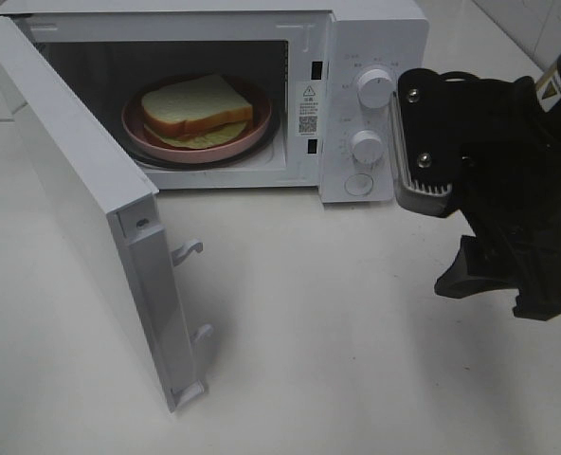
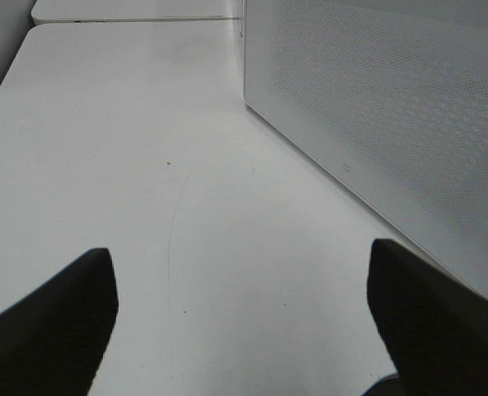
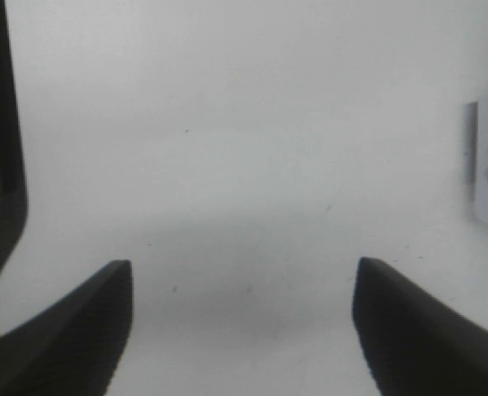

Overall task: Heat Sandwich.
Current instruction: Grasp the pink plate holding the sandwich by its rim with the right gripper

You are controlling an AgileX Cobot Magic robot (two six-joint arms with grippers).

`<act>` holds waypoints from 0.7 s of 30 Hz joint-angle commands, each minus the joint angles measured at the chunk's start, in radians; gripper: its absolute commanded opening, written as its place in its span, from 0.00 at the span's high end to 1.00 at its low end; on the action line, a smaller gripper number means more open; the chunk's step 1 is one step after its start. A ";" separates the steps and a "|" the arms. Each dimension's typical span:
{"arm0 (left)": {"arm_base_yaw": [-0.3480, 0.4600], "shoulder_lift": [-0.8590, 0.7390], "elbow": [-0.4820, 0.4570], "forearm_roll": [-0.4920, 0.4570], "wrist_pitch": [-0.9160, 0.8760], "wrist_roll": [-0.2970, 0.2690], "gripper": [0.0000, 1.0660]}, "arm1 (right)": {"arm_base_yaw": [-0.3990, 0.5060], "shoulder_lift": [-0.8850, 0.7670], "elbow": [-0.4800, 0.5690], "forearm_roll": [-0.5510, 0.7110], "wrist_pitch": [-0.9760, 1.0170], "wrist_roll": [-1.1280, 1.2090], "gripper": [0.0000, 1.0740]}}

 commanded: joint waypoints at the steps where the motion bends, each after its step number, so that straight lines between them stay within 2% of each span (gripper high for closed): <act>1: -0.006 -0.018 0.003 -0.004 -0.012 -0.001 0.28 | 0.028 0.013 -0.004 -0.074 -0.075 -0.031 0.20; 4: -0.006 -0.018 0.003 -0.004 -0.012 -0.001 0.28 | 0.043 0.022 -0.004 -0.114 -0.099 -0.033 0.22; 5: -0.006 -0.018 0.003 -0.004 -0.012 -0.001 0.28 | 0.058 0.037 -0.004 -0.152 -0.108 -0.033 0.25; 9: -0.006 -0.018 0.003 -0.004 -0.012 -0.001 0.28 | 0.074 0.067 -0.004 -0.163 -0.108 -0.033 0.30; 15: -0.006 -0.018 0.003 -0.004 -0.012 -0.001 0.28 | 0.074 0.162 -0.081 -0.163 -0.102 -0.033 0.32; 21: -0.006 -0.018 0.003 -0.004 -0.012 -0.001 0.28 | 0.114 0.271 -0.189 -0.170 -0.136 -0.037 0.32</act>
